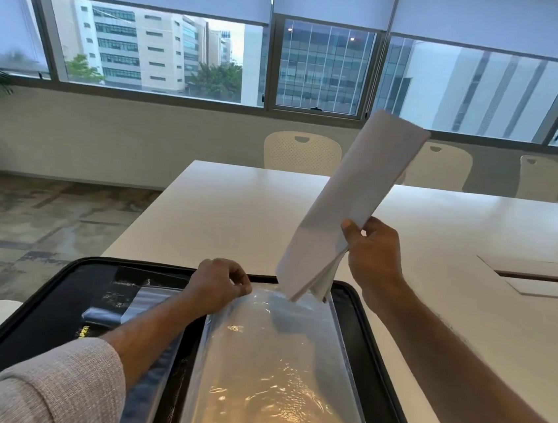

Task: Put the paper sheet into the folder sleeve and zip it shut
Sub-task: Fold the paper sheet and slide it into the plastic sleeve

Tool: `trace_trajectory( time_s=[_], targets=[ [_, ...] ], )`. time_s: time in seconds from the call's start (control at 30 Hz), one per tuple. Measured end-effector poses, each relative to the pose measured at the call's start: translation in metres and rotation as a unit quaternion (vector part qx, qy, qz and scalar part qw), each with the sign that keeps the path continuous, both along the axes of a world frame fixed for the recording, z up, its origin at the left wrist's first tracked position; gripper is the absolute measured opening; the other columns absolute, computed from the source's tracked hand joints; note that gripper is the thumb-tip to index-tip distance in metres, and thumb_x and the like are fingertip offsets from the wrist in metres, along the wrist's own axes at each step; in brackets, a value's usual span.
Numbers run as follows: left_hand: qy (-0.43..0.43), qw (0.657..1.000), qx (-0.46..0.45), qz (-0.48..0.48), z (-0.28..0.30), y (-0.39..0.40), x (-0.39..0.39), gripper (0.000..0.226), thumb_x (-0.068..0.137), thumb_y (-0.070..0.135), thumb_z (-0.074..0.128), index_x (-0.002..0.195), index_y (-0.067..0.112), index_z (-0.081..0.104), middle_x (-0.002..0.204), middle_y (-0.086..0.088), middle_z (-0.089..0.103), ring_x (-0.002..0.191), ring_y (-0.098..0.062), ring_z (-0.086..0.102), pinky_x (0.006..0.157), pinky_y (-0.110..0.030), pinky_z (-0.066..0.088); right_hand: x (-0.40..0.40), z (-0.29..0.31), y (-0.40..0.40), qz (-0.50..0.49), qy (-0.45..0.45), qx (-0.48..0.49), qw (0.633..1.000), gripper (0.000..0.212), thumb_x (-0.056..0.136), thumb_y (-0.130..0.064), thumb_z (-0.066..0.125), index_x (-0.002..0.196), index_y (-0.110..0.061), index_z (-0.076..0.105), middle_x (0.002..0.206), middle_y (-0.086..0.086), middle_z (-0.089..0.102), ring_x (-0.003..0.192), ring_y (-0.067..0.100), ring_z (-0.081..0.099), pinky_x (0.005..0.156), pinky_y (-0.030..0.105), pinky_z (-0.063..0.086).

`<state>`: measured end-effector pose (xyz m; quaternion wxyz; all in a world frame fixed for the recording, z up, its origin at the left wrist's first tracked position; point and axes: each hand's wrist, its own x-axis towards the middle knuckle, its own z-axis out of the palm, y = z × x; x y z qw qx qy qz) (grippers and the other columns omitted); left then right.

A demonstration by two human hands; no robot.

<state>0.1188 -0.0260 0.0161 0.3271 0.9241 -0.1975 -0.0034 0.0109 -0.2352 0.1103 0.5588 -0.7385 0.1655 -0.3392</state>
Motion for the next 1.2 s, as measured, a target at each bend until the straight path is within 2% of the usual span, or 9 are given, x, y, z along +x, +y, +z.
trace_trajectory(
  time_s=[0.07,0.13,0.27,0.4,0.53,0.67,0.83,1.03,1.2],
  targets=[
    [0.020,0.999,-0.035,-0.006,-0.002,-0.001,0.001,0.016,0.082,0.024,0.074,0.070,0.029,0.066,0.073,0.012,0.070,0.075,-0.003,0.063,0.069,-0.021,0.043,0.004,-0.003,0.000,-0.023,-0.025,0.000,0.999,0.020,0.096,-0.022,0.058,0.109,-0.011,0.069,0.094,0.002,0.068,0.068,0.016,0.056,0.064,0.025,0.045],
    [0.036,0.997,-0.062,-0.009,-0.001,-0.003,0.001,0.012,0.085,0.022,0.071,0.076,0.026,0.066,0.071,0.008,0.071,0.069,-0.002,0.065,0.065,-0.021,0.042,0.009,-0.005,0.003,-0.041,-0.034,0.006,0.999,0.020,0.096,-0.023,0.058,0.108,-0.011,0.069,0.088,0.001,0.064,0.059,0.013,0.050,0.061,0.026,0.043],
    [0.040,0.995,-0.082,-0.041,0.001,-0.006,0.001,0.004,0.084,0.027,0.075,0.086,0.024,0.075,0.080,0.010,0.072,0.077,-0.003,0.065,0.065,-0.017,0.044,0.017,-0.011,0.014,-0.071,-0.050,-0.001,0.996,0.019,0.096,-0.023,0.056,0.108,-0.013,0.068,0.098,-0.002,0.067,0.079,0.025,0.064,0.071,0.045,0.060],
    [0.078,0.990,-0.097,-0.064,0.005,-0.006,0.004,0.005,0.085,0.026,0.074,0.083,0.023,0.077,0.078,0.008,0.073,0.078,-0.008,0.067,0.071,-0.022,0.052,0.027,-0.013,0.017,-0.039,-0.066,0.046,0.996,0.023,0.097,-0.019,0.056,0.117,-0.011,0.064,0.108,0.002,0.068,0.095,0.027,0.067,0.061,0.046,0.062],
    [0.075,0.986,-0.132,-0.075,0.006,-0.003,0.005,0.007,0.087,0.021,0.072,0.083,0.024,0.076,0.082,0.008,0.073,0.083,-0.009,0.066,0.081,-0.026,0.052,0.037,-0.016,0.019,0.051,-0.010,0.110,0.993,0.020,0.096,-0.009,0.057,0.115,-0.010,0.062,0.112,0.007,0.067,0.095,0.029,0.069,0.067,0.042,0.063],
    [0.057,0.977,-0.189,-0.075,0.006,0.000,0.003,0.011,0.085,0.014,0.073,0.085,0.025,0.075,0.085,0.010,0.073,0.083,-0.005,0.067,0.079,-0.020,0.052,0.043,-0.026,0.020,0.115,0.070,0.046,0.990,0.024,0.097,-0.009,0.055,0.120,-0.008,0.061,0.113,0.006,0.067,0.082,0.025,0.069,0.057,0.024,0.059],
    [0.024,0.972,-0.225,-0.057,0.010,0.001,0.004,0.013,0.082,0.011,0.076,0.089,0.021,0.075,0.085,0.007,0.073,0.078,-0.001,0.065,0.070,-0.010,0.048,0.049,-0.031,0.010,0.132,0.148,0.049,0.979,0.021,0.093,-0.002,0.056,0.111,0.006,0.062,0.092,0.023,0.069,0.056,0.025,0.056,0.056,0.034,0.053],
    [0.018,0.972,-0.226,-0.057,0.011,-0.001,0.005,0.014,0.082,0.010,0.076,0.092,0.020,0.075,0.087,0.006,0.072,0.073,0.007,0.062,0.065,-0.005,0.046,0.046,-0.032,0.000,0.184,0.194,0.113,0.957,0.020,0.087,0.006,0.057,0.107,0.010,0.059,0.092,0.028,0.068,0.051,0.024,0.061,0.048,0.031,0.047],
    [0.013,0.974,-0.217,-0.070,0.012,-0.003,0.003,0.016,0.083,0.008,0.075,0.094,0.019,0.075,0.088,0.006,0.072,0.073,0.003,0.063,0.073,-0.015,0.052,0.044,-0.034,-0.009,0.172,0.197,0.145,0.954,0.024,0.086,0.007,0.058,0.110,0.012,0.057,0.097,0.028,0.066,0.052,0.024,0.058,0.045,0.029,0.044]
  ],
)
